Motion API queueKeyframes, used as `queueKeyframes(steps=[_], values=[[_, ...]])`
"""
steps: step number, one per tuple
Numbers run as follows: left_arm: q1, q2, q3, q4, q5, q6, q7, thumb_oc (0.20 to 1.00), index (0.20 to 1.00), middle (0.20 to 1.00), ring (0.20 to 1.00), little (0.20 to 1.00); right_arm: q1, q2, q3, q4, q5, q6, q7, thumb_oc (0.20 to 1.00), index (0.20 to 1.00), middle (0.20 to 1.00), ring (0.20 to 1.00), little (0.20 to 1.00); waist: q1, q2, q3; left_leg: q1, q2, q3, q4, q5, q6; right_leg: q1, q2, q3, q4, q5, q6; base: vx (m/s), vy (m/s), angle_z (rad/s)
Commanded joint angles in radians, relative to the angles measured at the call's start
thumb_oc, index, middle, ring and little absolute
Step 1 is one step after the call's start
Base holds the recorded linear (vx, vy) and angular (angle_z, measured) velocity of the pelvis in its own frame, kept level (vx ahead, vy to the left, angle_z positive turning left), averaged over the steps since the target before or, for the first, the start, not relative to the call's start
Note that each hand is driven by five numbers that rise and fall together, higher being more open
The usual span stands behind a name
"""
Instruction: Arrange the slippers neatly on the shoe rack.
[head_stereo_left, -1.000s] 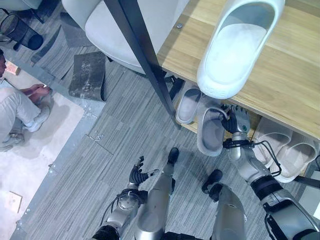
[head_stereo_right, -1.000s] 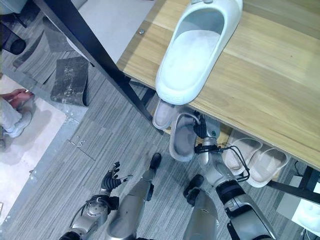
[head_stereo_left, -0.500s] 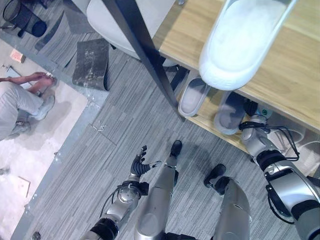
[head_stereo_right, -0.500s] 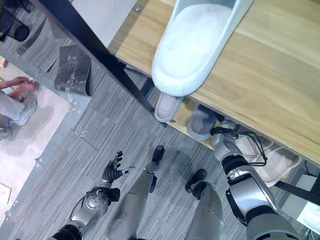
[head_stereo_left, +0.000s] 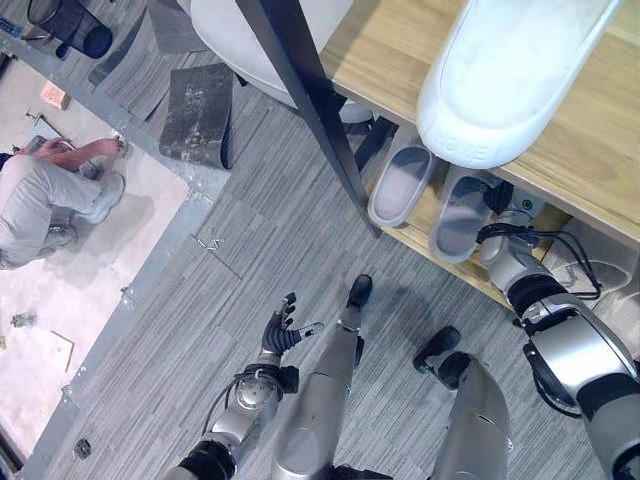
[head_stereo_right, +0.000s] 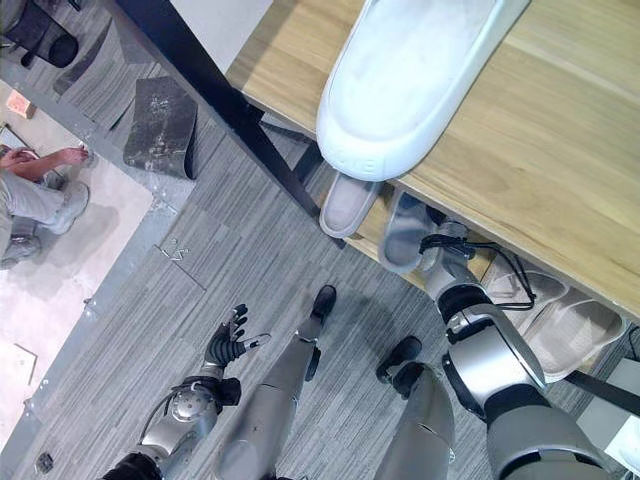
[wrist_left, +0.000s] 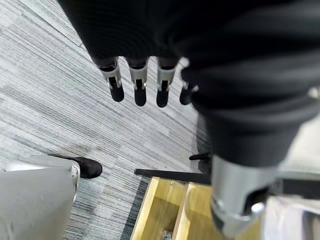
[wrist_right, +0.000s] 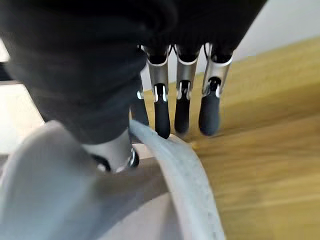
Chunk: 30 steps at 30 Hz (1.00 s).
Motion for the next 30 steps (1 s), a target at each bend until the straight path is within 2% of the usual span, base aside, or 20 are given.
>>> queueKeyframes(steps=[1, 5, 10, 14, 17, 21, 23, 25, 26, 28, 29, 30], values=[[-0.004, 0.019, -0.008, -0.032, -0.024, -0.049, 0.003, 1.0, 1.0, 1.0, 1.0, 1.0, -0.022, -0.007, 0.026, -0.003, 0.032, -0.014, 0.023, 1.0, 1.0, 1.0, 1.0, 1.0, 0.024, -0.017, 0.019, 0.05, -0.05, 0.027, 0.086, -0.153, 0.042, 0.114, 0.062, 0.044, -0.144, 0.016, 0.077, 0.03, 0.022, 0.0], [-0.011, 0.015, 0.008, -0.026, -0.016, -0.04, 0.012, 1.0, 1.0, 1.0, 1.0, 1.0, 0.045, 0.003, -0.016, -0.22, 0.078, -0.07, 0.029, 1.0, 1.0, 1.0, 1.0, 1.0, 0.001, -0.037, 0.021, 0.099, -0.042, 0.032, 0.052, -0.151, 0.041, 0.158, 0.074, 0.045, -0.185, 0.032, 0.079, 0.03, 0.011, -0.04], [0.011, 0.01, 0.017, -0.042, -0.022, -0.033, 0.013, 1.0, 1.0, 1.0, 1.0, 1.0, 0.196, 0.013, -0.107, -0.46, 0.083, -0.088, 0.01, 1.0, 1.0, 1.0, 1.0, 1.0, -0.025, -0.054, 0.013, 0.17, -0.029, 0.031, -0.02, -0.133, 0.034, 0.229, 0.087, 0.029, -0.267, 0.066, 0.087, 0.03, -0.012, -0.11], [0.036, 0.004, 0.01, -0.051, -0.016, -0.019, -0.002, 1.0, 1.0, 1.0, 1.0, 1.0, 0.314, 0.056, -0.168, -0.593, 0.092, -0.109, 0.01, 1.0, 1.0, 1.0, 1.0, 1.0, -0.044, -0.06, -0.004, 0.222, -0.021, 0.038, -0.064, -0.125, 0.035, 0.271, 0.095, 0.028, -0.311, 0.082, 0.094, 0.05, 0.01, -0.1], [0.04, 0.001, 0.005, -0.053, -0.011, -0.012, -0.001, 1.0, 1.0, 1.0, 1.0, 1.0, 0.345, 0.069, -0.181, -0.622, 0.09, -0.109, 0.004, 1.0, 1.0, 1.0, 1.0, 1.0, -0.048, -0.063, -0.007, 0.232, -0.019, 0.04, -0.067, -0.126, 0.036, 0.281, 0.098, 0.033, -0.32, 0.084, 0.095, 0.01, 0.007, -0.02], [0.042, -0.01, -0.011, -0.047, 0.007, -0.008, 0.011, 1.0, 1.0, 1.0, 1.0, 1.0, 0.393, 0.112, -0.226, -0.574, 0.105, -0.098, -0.061, 1.0, 1.0, 1.0, 1.0, 1.0, -0.054, -0.061, -0.007, 0.241, -0.022, 0.042, -0.065, -0.132, 0.038, 0.292, 0.1, 0.034, -0.325, 0.08, 0.097, 0.02, 0.003, -0.11], [0.031, -0.005, -0.022, -0.054, 0.007, -0.008, 0.014, 1.0, 1.0, 1.0, 1.0, 1.0, 0.387, 0.127, -0.231, -0.513, 0.142, -0.106, -0.063, 1.0, 1.0, 1.0, 1.0, 1.0, -0.052, -0.055, -0.002, 0.24, -0.023, 0.04, -0.064, -0.132, 0.04, 0.292, 0.098, 0.035, -0.323, 0.08, 0.098, 0.0, 0.001, -0.02], [0.021, 0.003, -0.035, -0.059, 0.01, -0.004, 0.017, 1.0, 1.0, 1.0, 1.0, 1.0, 0.37, 0.16, -0.239, -0.399, 0.239, -0.127, -0.038, 1.0, 1.0, 1.0, 1.0, 1.0, -0.042, -0.044, 0.005, 0.235, -0.026, 0.037, -0.063, -0.13, 0.041, 0.289, 0.095, 0.028, -0.322, 0.084, 0.101, 0.0, 0.0, 0.0], [0.02, 0.003, -0.035, -0.059, 0.01, -0.004, 0.017, 1.0, 1.0, 1.0, 1.0, 1.0, 0.367, 0.16, -0.239, -0.395, 0.241, -0.13, -0.038, 1.0, 1.0, 1.0, 1.0, 1.0, -0.042, -0.044, 0.005, 0.235, -0.026, 0.036, -0.063, -0.13, 0.041, 0.289, 0.095, 0.028, -0.323, 0.084, 0.102, 0.0, 0.0, 0.0], [0.019, 0.011, -0.047, -0.051, 0.014, -0.001, 0.013, 1.0, 1.0, 1.0, 1.0, 1.0, 0.319, 0.186, -0.24, -0.266, 0.362, -0.161, 0.016, 1.0, 1.0, 1.0, 1.0, 1.0, -0.025, -0.034, 0.012, 0.231, -0.03, 0.031, -0.062, -0.127, 0.041, 0.288, 0.093, 0.022, -0.322, 0.083, 0.102, 0.0, 0.0, 0.0], [0.018, 0.012, -0.047, -0.051, 0.014, -0.001, 0.013, 1.0, 1.0, 1.0, 1.0, 1.0, 0.316, 0.186, -0.24, -0.261, 0.364, -0.164, 0.017, 1.0, 1.0, 1.0, 1.0, 1.0, -0.025, -0.034, 0.013, 0.231, -0.031, 0.03, -0.063, -0.127, 0.041, 0.288, 0.093, 0.022, -0.322, 0.083, 0.102, 0.01, -0.02, 0.06], [0.017, 0.015, -0.052, -0.05, 0.01, 0.002, 0.009, 1.0, 1.0, 1.0, 1.0, 1.0, 0.293, 0.209, -0.256, -0.224, 0.437, -0.186, 0.041, 1.0, 1.0, 1.0, 1.0, 1.0, -0.019, -0.032, 0.014, 0.23, -0.031, 0.029, -0.062, -0.128, 0.041, 0.288, 0.092, 0.021, -0.321, 0.083, 0.102, 0.01, -0.001, 0.08]])
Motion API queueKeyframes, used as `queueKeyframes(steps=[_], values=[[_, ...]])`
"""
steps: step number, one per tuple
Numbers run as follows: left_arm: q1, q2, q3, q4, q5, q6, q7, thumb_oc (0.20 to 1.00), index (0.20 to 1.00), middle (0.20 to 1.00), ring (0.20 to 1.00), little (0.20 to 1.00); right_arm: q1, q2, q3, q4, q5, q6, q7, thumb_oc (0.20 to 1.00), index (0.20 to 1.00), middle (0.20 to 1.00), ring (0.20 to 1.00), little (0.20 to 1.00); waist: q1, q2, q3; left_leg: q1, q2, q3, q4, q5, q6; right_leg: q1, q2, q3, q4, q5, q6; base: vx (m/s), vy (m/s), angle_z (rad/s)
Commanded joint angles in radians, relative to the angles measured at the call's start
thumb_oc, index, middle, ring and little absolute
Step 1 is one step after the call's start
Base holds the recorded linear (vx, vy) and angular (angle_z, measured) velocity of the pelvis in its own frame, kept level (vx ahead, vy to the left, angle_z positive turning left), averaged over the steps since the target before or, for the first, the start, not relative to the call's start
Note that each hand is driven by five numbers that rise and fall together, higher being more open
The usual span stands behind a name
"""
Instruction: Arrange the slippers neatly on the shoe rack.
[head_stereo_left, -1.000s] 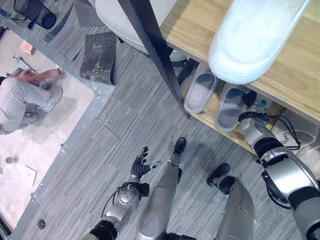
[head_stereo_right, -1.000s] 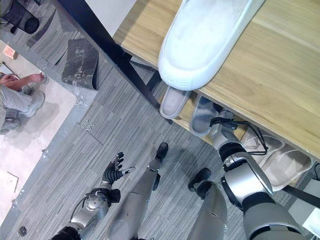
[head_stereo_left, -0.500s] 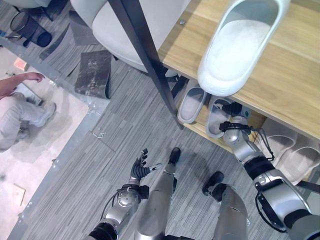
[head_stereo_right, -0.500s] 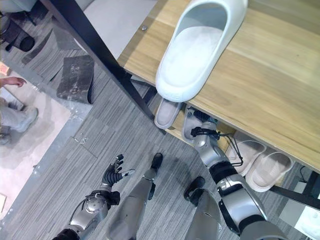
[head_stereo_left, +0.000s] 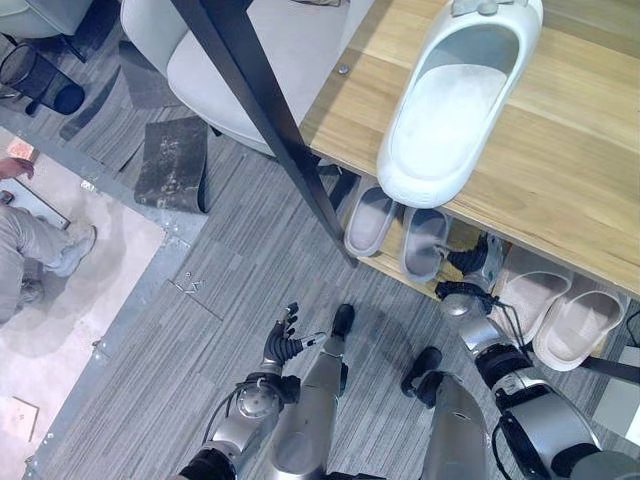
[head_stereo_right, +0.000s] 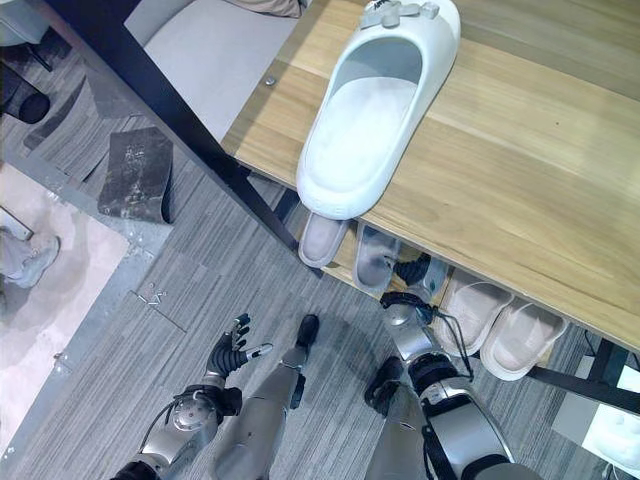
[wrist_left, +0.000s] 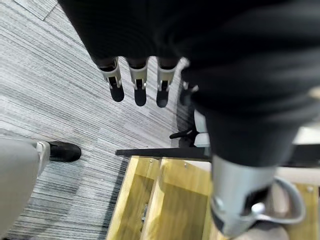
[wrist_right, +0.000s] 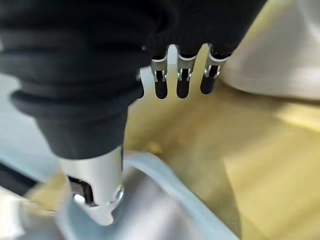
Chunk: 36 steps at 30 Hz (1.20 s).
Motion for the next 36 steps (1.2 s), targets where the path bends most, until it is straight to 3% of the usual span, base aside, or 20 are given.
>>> queueKeyframes(steps=[1, 2, 3, 4, 8, 9, 10, 12, 22, 25, 28, 33, 36], values=[[-0.096, -0.022, -0.012, 0.032, 0.015, 0.021, 0.024, 1.0, 1.0, 1.0, 1.0, 1.0, -0.063, -0.004, -0.009, -0.077, 0.148, -0.092, 0.039, 1.0, 1.0, 1.0, 1.0, 1.0, 0.026, 0.008, 0.041, 0.047, -0.063, -0.009, 0.053, -0.138, 0.031, 0.115, 0.037, 0.004, -0.155, 0.022, 0.066, 0.03, 0.004, 0.14], [-0.154, -0.057, -0.025, 0.087, -0.009, -0.001, 0.042, 1.0, 1.0, 1.0, 1.0, 1.0, -0.065, 0.038, -0.023, -0.029, 0.249, -0.128, 0.057, 1.0, 1.0, 1.0, 1.0, 1.0, 0.02, 0.005, 0.041, 0.047, -0.064, -0.008, 0.056, -0.14, 0.03, 0.116, 0.037, 0.005, -0.157, 0.021, 0.066, 0.03, 0.012, 0.13], [-0.156, -0.058, -0.025, 0.09, -0.01, -0.003, 0.042, 1.0, 1.0, 1.0, 1.0, 1.0, -0.069, 0.037, -0.024, -0.024, 0.252, -0.131, 0.059, 1.0, 1.0, 1.0, 1.0, 1.0, 0.02, 0.005, 0.042, 0.047, -0.064, -0.008, 0.056, -0.141, 0.03, 0.116, 0.037, 0.005, -0.157, 0.021, 0.066, 0.04, -0.004, 0.1], [-0.189, -0.063, -0.014, 0.138, -0.026, -0.004, 0.034, 1.0, 1.0, 1.0, 1.0, 1.0, -0.105, 0.083, -0.039, 0.008, 0.383, -0.17, 0.119, 1.0, 1.0, 1.0, 1.0, 1.0, 0.028, 0.009, 0.042, 0.047, -0.065, -0.009, 0.058, -0.142, 0.029, 0.122, 0.036, 0.002, -0.16, 0.022, 0.068, 0.0, 0.0, 0.0], [-0.222, -0.077, 0.005, 0.199, -0.041, -0.001, 0.023, 1.0, 1.0, 1.0, 1.0, 1.0, -0.112, 0.133, -0.013, -0.002, 0.488, -0.198, 0.2, 1.0, 1.0, 1.0, 1.0, 1.0, 0.035, 0.011, 0.044, 0.055, -0.065, -0.011, 0.053, -0.141, 0.029, 0.131, 0.036, 0.0, -0.164, 0.024, 0.068, 0.02, -0.006, 0.0], [-0.253, -0.082, 0.019, 0.227, -0.046, 0.003, 0.016, 1.0, 1.0, 1.0, 1.0, 1.0, -0.098, 0.168, 0.008, -0.045, 0.607, -0.227, 0.282, 1.0, 1.0, 1.0, 1.0, 1.0, 0.038, 0.006, 0.042, 0.062, -0.063, -0.01, 0.048, -0.14, 0.027, 0.137, 0.038, 0.003, -0.171, 0.027, 0.068, 0.04, -0.013, 0.01], [-0.253, -0.082, 0.019, 0.227, -0.046, 0.003, 0.016, 1.0, 1.0, 1.0, 1.0, 1.0, -0.099, 0.168, 0.008, -0.044, 0.607, -0.227, 0.283, 1.0, 1.0, 1.0, 1.0, 1.0, 0.038, 0.006, 0.043, 0.062, -0.063, -0.01, 0.048, -0.14, 0.027, 0.137, 0.038, 0.003, -0.172, 0.027, 0.068, 0.04, -0.015, 0.0], [-0.308, -0.104, 0.044, 0.28, -0.056, 0.007, 0.018, 1.0, 1.0, 1.0, 1.0, 1.0, -0.075, 0.204, 0.057, -0.124, 0.724, -0.247, 0.389, 1.0, 1.0, 1.0, 1.0, 1.0, 0.036, -0.005, 0.038, 0.071, -0.059, -0.006, 0.04, -0.137, 0.024, 0.143, 0.042, 0.007, -0.182, 0.032, 0.067, 0.03, -0.005, -0.01], [-0.275, -0.105, 0.062, 0.259, -0.073, 0.007, -0.016, 1.0, 1.0, 1.0, 1.0, 1.0, -0.019, 0.162, 0.096, -0.26, 0.736, -0.246, 0.45, 1.0, 1.0, 1.0, 1.0, 1.0, 0.025, -0.036, -0.001, 0.123, -0.043, -0.004, -0.005, -0.128, 0.019, 0.204, 0.061, -0.002, -0.244, 0.057, 0.068, 0.03, -0.008, -0.04], [-0.257, -0.107, 0.072, 0.276, -0.056, 0.017, -0.034, 1.0, 1.0, 1.0, 1.0, 1.0, 0.063, 0.132, 0.096, -0.275, 0.68, -0.23, 0.455, 1.0, 1.0, 1.0, 1.0, 1.0, 0.016, -0.046, -0.028, 0.144, -0.038, -0.004, -0.037, -0.098, 0.018, 0.238, 0.075, -0.018, -0.297, 0.096, 0.065, 0.0, 0.0, 0.0], [-0.242, -0.125, 0.107, 0.326, -0.036, 0.026, -0.044, 1.0, 1.0, 1.0, 1.0, 1.0, 0.182, 0.084, 0.094, -0.262, 0.496, -0.173, 0.441, 1.0, 1.0, 1.0, 1.0, 1.0, -0.014, -0.074, -0.09, 0.217, -0.018, 0.021, -0.108, -0.079, 0.005, 0.316, 0.105, -0.025, -0.392, 0.118, 0.07, 0.1, -0.037, 0.0], [-0.246, -0.143, 0.123, 0.396, -0.002, 0.044, -0.058, 1.0, 1.0, 1.0, 1.0, 1.0, 0.239, 0.05, 0.06, -0.155, 0.377, -0.118, 0.432, 1.0, 1.0, 1.0, 1.0, 1.0, -0.045, -0.094, -0.158, 0.302, -0.001, 0.044, -0.198, -0.05, -0.008, 0.393, 0.141, -0.03, -0.482, 0.139, 0.077, 0.1, -0.042, -0.17], [-0.257, -0.147, 0.136, 0.423, 0.012, 0.048, -0.066, 1.0, 1.0, 1.0, 1.0, 1.0, 0.267, 0.029, 0.025, -0.115, 0.371, -0.115, 0.439, 1.0, 1.0, 1.0, 1.0, 1.0, -0.066, -0.09, -0.189, 0.335, 0.007, 0.05, -0.235, -0.032, -0.02, 0.43, 0.154, -0.034, -0.522, 0.149, 0.08, 0.05, -0.027, -0.16]])
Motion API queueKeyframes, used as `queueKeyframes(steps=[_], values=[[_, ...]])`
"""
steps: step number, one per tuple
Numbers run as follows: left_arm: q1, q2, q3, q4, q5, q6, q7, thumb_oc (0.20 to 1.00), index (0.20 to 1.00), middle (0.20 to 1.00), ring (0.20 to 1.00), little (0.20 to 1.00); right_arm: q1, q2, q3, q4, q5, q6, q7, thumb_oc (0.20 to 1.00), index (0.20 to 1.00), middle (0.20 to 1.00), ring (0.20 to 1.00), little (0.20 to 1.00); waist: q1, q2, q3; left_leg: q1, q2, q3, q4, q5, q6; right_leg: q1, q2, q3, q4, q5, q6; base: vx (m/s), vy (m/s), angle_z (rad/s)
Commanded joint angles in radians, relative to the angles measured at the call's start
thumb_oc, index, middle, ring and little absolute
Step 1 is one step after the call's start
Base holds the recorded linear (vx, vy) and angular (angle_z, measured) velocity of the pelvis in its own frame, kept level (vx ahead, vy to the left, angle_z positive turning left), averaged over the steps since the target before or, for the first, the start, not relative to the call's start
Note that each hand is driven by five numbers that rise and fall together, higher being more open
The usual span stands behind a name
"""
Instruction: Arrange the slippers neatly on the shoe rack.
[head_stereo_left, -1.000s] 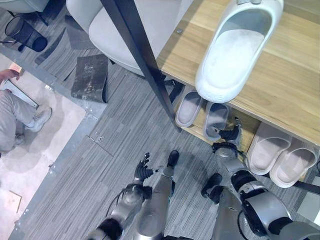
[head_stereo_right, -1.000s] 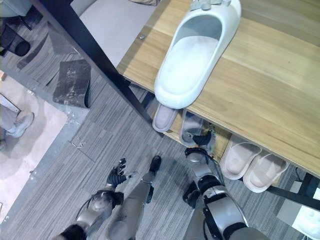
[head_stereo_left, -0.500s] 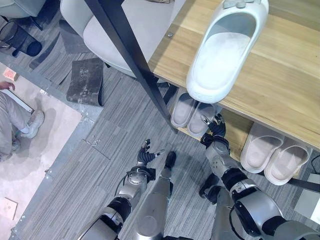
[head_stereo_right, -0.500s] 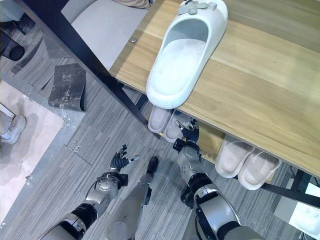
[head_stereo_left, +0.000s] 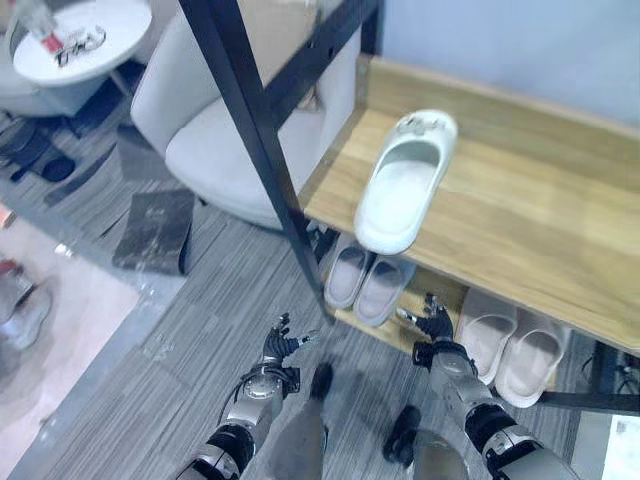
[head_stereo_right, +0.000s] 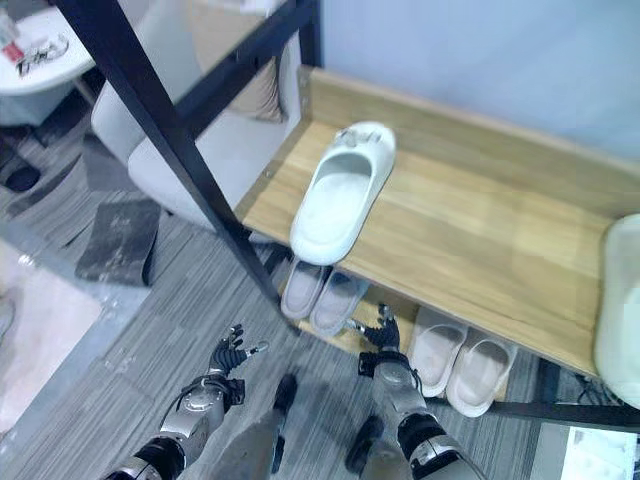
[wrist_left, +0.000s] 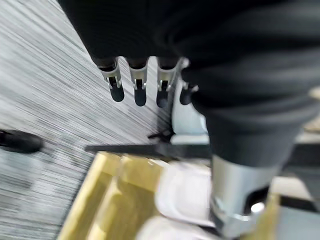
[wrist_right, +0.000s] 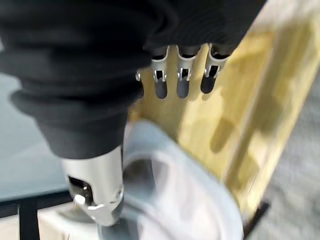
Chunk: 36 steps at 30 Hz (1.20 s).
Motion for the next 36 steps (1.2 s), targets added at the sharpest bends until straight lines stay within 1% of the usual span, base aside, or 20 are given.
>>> queueKeyframes(steps=[1, 3, 4, 5, 6, 8, 9, 10, 11, 12, 13, 14, 15, 17, 18, 21, 23, 25, 30, 36], values=[[-0.071, -0.005, 0.019, 0.023, 0.047, -0.019, -0.011, 1.0, 1.0, 1.0, 1.0, 1.0, -0.029, -0.027, -0.047, -0.022, -0.029, -0.013, 0.002, 1.0, 1.0, 1.0, 1.0, 1.0, -0.006, -0.023, 0.019, 0.073, -0.066, 0.011, -0.058, -0.044, -0.014, 0.146, 0.041, -0.019, -0.232, 0.069, 0.043, 0.01, -0.003, -0.08], [-0.068, -0.004, 0.024, 0.026, 0.053, -0.018, -0.017, 1.0, 1.0, 1.0, 1.0, 1.0, -0.012, -0.036, -0.048, -0.011, -0.043, -0.015, 0.01, 1.0, 1.0, 1.0, 1.0, 1.0, -0.013, -0.02, 0.01, 0.073, -0.067, 0.011, -0.061, -0.038, -0.017, 0.152, 0.042, -0.022, -0.245, 0.076, 0.045, 0.0, 0.0, 0.0], [-0.017, 0.091, -0.013, -0.284, 0.17, -0.013, 0.004, 1.0, 1.0, 1.0, 1.0, 1.0, 0.032, -0.062, -0.074, -0.026, -0.023, -0.023, 0.019, 1.0, 1.0, 1.0, 1.0, 1.0, 0.002, -0.014, 0.007, 0.079, -0.068, 0.007, -0.06, -0.039, -0.018, 0.167, 0.042, -0.032, -0.256, 0.077, 0.047, 0.0, 0.0, 0.0], [0.109, 0.121, -0.029, -0.404, 0.178, -0.003, -0.041, 1.0, 1.0, 1.0, 1.0, 1.0, 0.099, -0.083, -0.093, -0.067, -0.015, -0.018, 0.032, 1.0, 1.0, 1.0, 1.0, 1.0, 0.011, -0.011, 0.001, 0.081, -0.07, 0.001, -0.062, -0.033, -0.016, 0.176, 0.043, -0.039, -0.268, 0.083, 0.048, -0.04, -0.03, 0.0], [0.149, 0.144, 0.009, -0.387, 0.194, -0.007, -0.064, 1.0, 1.0, 1.0, 1.0, 1.0, 0.164, -0.1, -0.085, -0.173, -0.033, -0.013, 0.063, 1.0, 1.0, 1.0, 1.0, 1.0, 0.008, -0.009, -0.001, 0.085, -0.07, 0.002, -0.062, -0.032, -0.016, 0.184, 0.047, -0.034, -0.28, 0.091, 0.049, -0.05, -0.026, 0.07], [0.207, 0.163, -0.017, -0.433, 0.235, -0.011, -0.092, 1.0, 1.0, 1.0, 1.0, 1.0, 0.278, -0.139, -0.097, -0.293, -0.045, -0.032, 0.119, 1.0, 1.0, 1.0, 1.0, 1.0, 0.01, -0.013, -0.016, 0.097, -0.067, 0.009, -0.062, -0.037, -0.017, 0.198, 0.055, -0.029, -0.3, 0.096, 0.052, -0.01, -0.03, 0.17], [0.224, 0.176, -0.037, -0.444, 0.259, -0.006, -0.12, 1.0, 1.0, 1.0, 1.0, 1.0, 0.31, -0.146, -0.101, -0.326, -0.049, -0.038, 0.132, 1.0, 1.0, 1.0, 1.0, 1.0, 0.011, -0.012, -0.023, 0.104, -0.068, 0.013, -0.062, -0.041, -0.017, 0.206, 0.057, -0.028, -0.31, 0.096, 0.055, 0.03, -0.024, 0.04], [0.291, 0.149, -0.096, -0.458, 0.201, 0.007, -0.211, 1.0, 1.0, 1.0, 1.0, 1.0, 0.364, -0.131, -0.077, -0.388, -0.019, -0.048, 0.181, 1.0, 1.0, 1.0, 1.0, 1.0, 0.021, -0.011, -0.028, 0.126, -0.064, 0.029, -0.061, -0.051, -0.017, 0.229, 0.061, -0.013, -0.327, 0.096, 0.055, 0.02, -0.006, -0.11], [0.266, 0.147, -0.089, -0.435, 0.238, 0.008, -0.216, 1.0, 1.0, 1.0, 1.0, 1.0, 0.41, -0.127, -0.062, -0.437, -0.027, -0.042, 0.199, 1.0, 1.0, 1.0, 1.0, 1.0, 0.003, -0.011, -0.035, 0.13, -0.062, 0.041, -0.062, -0.05, -0.016, 0.227, 0.063, -0.002, -0.332, 0.099, 0.055, 0.01, 0.0, -0.22], [0.267, 0.146, -0.089, -0.433, 0.24, 0.007, -0.216, 1.0, 1.0, 1.0, 1.0, 1.0, 0.414, -0.128, -0.062, -0.442, -0.028, -0.04, 0.199, 1.0, 1.0, 1.0, 1.0, 1.0, 0.004, -0.011, -0.036, 0.131, -0.062, 0.043, -0.062, -0.051, -0.016, 0.228, 0.063, 0.0, -0.333, 0.1, 0.055, 0.0, -0.003, -0.25], [0.242, 0.146, -0.125, -0.422, 0.303, 0.005, -0.2, 1.0, 1.0, 1.0, 1.0, 1.0, 0.442, -0.14, -0.053, -0.485, -0.056, -0.047, 0.224, 1.0, 1.0, 1.0, 1.0, 1.0, -0.012, -0.015, -0.04, 0.14, -0.058, 0.053, -0.062, -0.055, -0.017, 0.231, 0.065, 0.01, -0.334, 0.099, 0.054, 0.02, -0.027, -0.31], [0.262, 0.164, -0.166, -0.497, 0.355, 0.018, -0.247, 1.0, 1.0, 1.0, 1.0, 1.0, 0.467, -0.14, -0.042, -0.494, -0.07, -0.049, 0.238, 1.0, 1.0, 1.0, 1.0, 1.0, -0.013, -0.014, -0.046, 0.147, -0.056, 0.064, -0.063, -0.059, -0.015, 0.238, 0.065, 0.018, -0.34, 0.099, 0.054, 0.04, -0.016, -0.32], [0.222, 0.121, -0.213, -0.396, 0.417, 0.027, -0.247, 1.0, 1.0, 1.0, 1.0, 1.0, 0.459, -0.112, -0.008, -0.484, -0.106, -0.038, 0.234, 1.0, 1.0, 1.0, 1.0, 1.0, -0.045, -0.014, -0.054, 0.165, -0.052, 0.088, -0.064, -0.067, -0.013, 0.243, 0.067, 0.044, -0.34, 0.096, 0.052, 0.05, 0.0, -0.37], [0.196, 0.13, -0.206, -0.423, 0.441, 0.051, -0.279, 1.0, 1.0, 1.0, 1.0, 1.0, 0.475, -0.124, -0.026, -0.516, -0.123, -0.028, 0.236, 1.0, 1.0, 1.0, 1.0, 1.0, -0.062, -0.01, -0.057, 0.173, -0.049, 0.102, -0.065, -0.072, -0.012, 0.242, 0.068, 0.059, -0.339, 0.096, 0.052, 0.02, 0.02, -0.39], [0.152, 0.157, -0.245, -0.506, 0.455, 0.037, -0.299, 1.0, 1.0, 1.0, 1.0, 1.0, 0.485, -0.137, -0.045, -0.536, -0.15, -0.015, 0.238, 1.0, 1.0, 1.0, 1.0, 1.0, -0.098, 0.0, -0.063, 0.183, -0.05, 0.116, -0.066, -0.08, -0.007, 0.239, 0.067, 0.077, -0.336, 0.095, 0.052, 0.0, 0.024, -0.48], [0.137, 0.16, -0.254, -0.513, 0.463, 0.036, -0.303, 1.0, 1.0, 1.0, 1.0, 1.0, 0.486, -0.136, -0.045, -0.53, -0.147, -0.014, 0.243, 1.0, 1.0, 1.0, 1.0, 1.0, -0.108, 0.005, -0.065, 0.189, -0.05, 0.121, -0.068, -0.083, -0.006, 0.24, 0.068, 0.088, -0.337, 0.095, 0.051, 0.01, 0.024, -0.34], [0.025, 0.141, -0.342, -0.554, 0.484, 0.039, -0.352, 1.0, 1.0, 1.0, 1.0, 1.0, 0.48, -0.146, -0.047, -0.502, -0.14, -0.003, 0.264, 1.0, 1.0, 1.0, 1.0, 1.0, -0.156, 0.02, -0.069, 0.206, -0.047, 0.147, -0.07, -0.095, -0.002, 0.237, 0.069, 0.119, -0.332, 0.094, 0.051, 0.02, 0.017, -0.22], [-0.001, 0.12, -0.36, -0.541, 0.487, 0.034, -0.347, 1.0, 1.0, 1.0, 1.0, 1.0, 0.474, -0.145, -0.048, -0.492, -0.137, -0.005, 0.261, 1.0, 1.0, 1.0, 1.0, 1.0, -0.162, 0.022, -0.066, 0.209, -0.046, 0.152, -0.07, -0.097, -0.001, 0.235, 0.07, 0.124, -0.33, 0.093, 0.051, 0.01, 0.004, -0.29], [-0.2, 0.02, -0.497, -0.55, 0.474, 0.003, -0.348, 1.0, 1.0, 1.0, 1.0, 1.0, 0.454, -0.161, -0.047, -0.464, -0.128, -0.011, 0.25, 1.0, 1.0, 1.0, 1.0, 1.0, -0.22, 0.031, -0.058, 0.22, -0.043, 0.171, -0.07, -0.105, -0.001, 0.231, 0.072, 0.155, -0.323, 0.091, 0.05, 0.0, 0.005, -0.16], [-0.358, -0.027, -0.55, -0.641, 0.437, -0.025, -0.349, 1.0, 1.0, 1.0, 1.0, 1.0, 0.435, -0.18, -0.028, -0.455, -0.142, -0.015, 0.248, 1.0, 1.0, 1.0, 1.0, 1.0, -0.251, 0.038, -0.059, 0.225, -0.044, 0.184, -0.07, -0.107, -0.003, 0.233, 0.07, 0.165, -0.324, 0.093, 0.051, -0.01, 0.007, -0.09]])
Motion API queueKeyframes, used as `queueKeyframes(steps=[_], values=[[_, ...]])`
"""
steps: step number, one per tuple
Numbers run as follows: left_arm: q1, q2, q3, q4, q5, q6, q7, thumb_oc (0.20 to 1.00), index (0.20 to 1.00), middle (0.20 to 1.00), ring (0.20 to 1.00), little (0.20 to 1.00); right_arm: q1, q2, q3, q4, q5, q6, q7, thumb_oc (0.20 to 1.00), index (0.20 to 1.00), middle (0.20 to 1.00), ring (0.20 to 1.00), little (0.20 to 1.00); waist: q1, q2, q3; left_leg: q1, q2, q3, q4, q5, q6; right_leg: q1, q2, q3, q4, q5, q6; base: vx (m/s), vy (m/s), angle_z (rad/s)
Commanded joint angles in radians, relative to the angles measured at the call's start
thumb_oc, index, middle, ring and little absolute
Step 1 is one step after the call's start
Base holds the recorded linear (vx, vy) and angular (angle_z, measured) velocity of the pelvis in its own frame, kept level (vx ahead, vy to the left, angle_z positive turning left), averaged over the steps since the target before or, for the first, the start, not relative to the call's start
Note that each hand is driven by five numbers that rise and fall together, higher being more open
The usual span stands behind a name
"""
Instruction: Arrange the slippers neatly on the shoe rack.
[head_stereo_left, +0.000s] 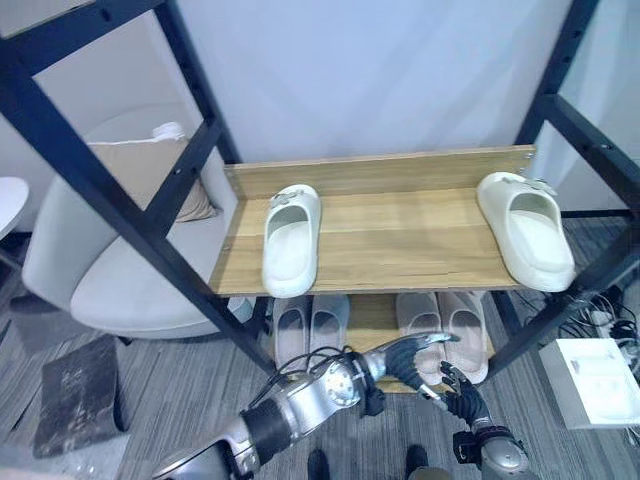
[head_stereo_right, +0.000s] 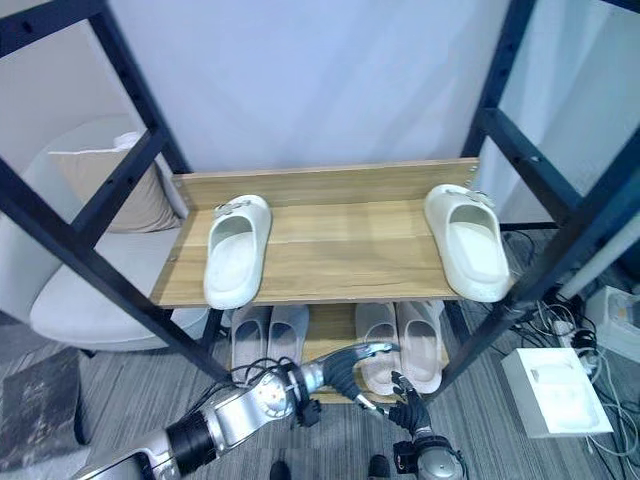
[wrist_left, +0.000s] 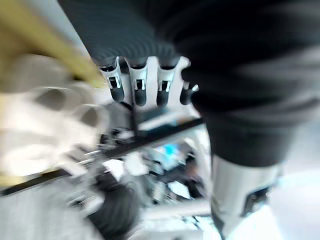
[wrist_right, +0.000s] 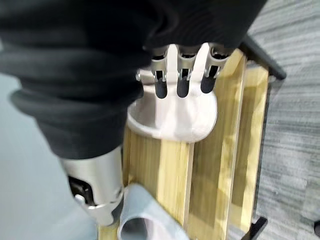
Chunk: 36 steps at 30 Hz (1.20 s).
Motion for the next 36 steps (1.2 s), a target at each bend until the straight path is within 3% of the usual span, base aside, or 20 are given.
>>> queueKeyframes(steps=[1, 8, 14, 15, 16, 17, 19, 26, 36], values=[[-0.139, -0.041, 0.008, -0.024, -0.043, -0.081, 0.009, 1.0, 1.0, 1.0, 1.0, 1.0, -0.071, -0.021, 0.018, -0.029, -0.019, -0.045, -0.004, 1.0, 1.0, 1.0, 1.0, 1.0, -0.007, -0.023, 0.037, 0.048, -0.05, -0.014, -0.008, -0.069, -0.02, 0.041, 0.013, -0.005, 0.029, -0.104, 0.02, 0.0, 0.0, 0.0], [-0.23, -0.102, 0.051, -0.063, -0.069, -0.106, 0.096, 1.0, 1.0, 1.0, 1.0, 1.0, -0.078, -0.004, 0.057, -0.031, -0.018, -0.049, -0.002, 1.0, 1.0, 1.0, 1.0, 1.0, -0.015, -0.021, 0.031, 0.05, -0.049, -0.004, -0.008, -0.069, -0.023, 0.046, 0.011, 0.003, 0.02, -0.098, 0.022, 0.0, 0.001, -0.06], [-0.342, -0.159, 0.154, 0.001, 0.074, -0.092, 0.302, 1.0, 1.0, 1.0, 1.0, 1.0, -0.094, 0.018, 0.096, -0.001, -0.015, -0.057, -0.022, 1.0, 1.0, 1.0, 1.0, 1.0, -0.02, -0.028, 0.021, 0.058, -0.049, 0.004, -0.008, -0.072, -0.022, 0.054, 0.013, 0.008, 0.018, -0.097, 0.023, 0.0, 0.0, -0.01], [-0.272, 0.189, 0.382, -0.253, -0.001, -0.136, 0.285, 1.0, 1.0, 1.0, 1.0, 1.0, -0.045, -0.012, 0.024, -0.039, -0.003, -0.056, -0.017, 1.0, 1.0, 1.0, 1.0, 1.0, 0.016, -0.025, 0.021, 0.056, -0.05, 0.0, -0.008, -0.061, -0.022, 0.057, 0.008, -0.002, 0.017, -0.086, 0.025, 0.0, 0.0, 0.0], [-0.239, 0.215, 0.439, -0.42, -0.062, -0.16, 0.301, 1.0, 1.0, 1.0, 1.0, 1.0, -0.027, 0.011, 0.012, -0.051, -0.003, -0.062, -0.017, 1.0, 1.0, 1.0, 1.0, 1.0, 0.029, -0.024, 0.016, 0.056, -0.052, -0.009, -0.008, -0.062, -0.022, 0.061, 0.006, -0.012, 0.015, -0.085, 0.025, 0.0, -0.011, -0.13], [-0.235, 0.217, 0.441, -0.424, -0.063, -0.157, 0.3, 1.0, 1.0, 1.0, 1.0, 1.0, -0.026, 0.011, 0.013, -0.051, -0.003, -0.062, -0.017, 1.0, 1.0, 1.0, 1.0, 1.0, 0.028, -0.024, 0.013, 0.057, -0.051, -0.01, -0.008, -0.068, -0.024, 0.064, 0.006, -0.012, 0.013, -0.089, 0.026, 0.04, -0.026, -0.43], [-0.187, 0.246, 0.552, -0.541, -0.009, -0.135, 0.324, 1.0, 1.0, 1.0, 1.0, 1.0, -0.019, 0.051, -0.002, -0.015, -0.029, -0.046, -0.025, 1.0, 1.0, 1.0, 1.0, 1.0, 0.066, -0.032, 0.004, 0.056, -0.052, -0.03, -0.008, -0.068, -0.024, 0.076, 0.008, -0.033, 0.009, -0.096, 0.021, 0.04, -0.049, 0.1], [-0.255, 0.292, 0.642, -0.518, 0.214, -0.075, 0.406, 1.0, 1.0, 1.0, 1.0, 1.0, -0.019, 0.044, -0.022, -0.027, -0.029, -0.03, -0.019, 1.0, 1.0, 1.0, 1.0, 1.0, 0.076, -0.034, 0.0, 0.06, -0.053, -0.045, -0.008, -0.071, -0.024, 0.088, 0.011, -0.044, 0.005, -0.104, 0.016, 0.01, -0.016, 0.2], [-0.261, 0.403, 0.689, -0.487, 0.456, -0.025, 0.433, 1.0, 1.0, 1.0, 1.0, 1.0, -0.01, 0.029, -0.025, -0.048, -0.036, -0.023, 0.004, 1.0, 1.0, 1.0, 1.0, 1.0, 0.08, -0.033, 0.004, 0.067, -0.053, -0.051, -0.008, -0.075, -0.025, 0.094, 0.015, -0.047, 0.005, -0.109, 0.015, 0.01, -0.003, 0.0]])
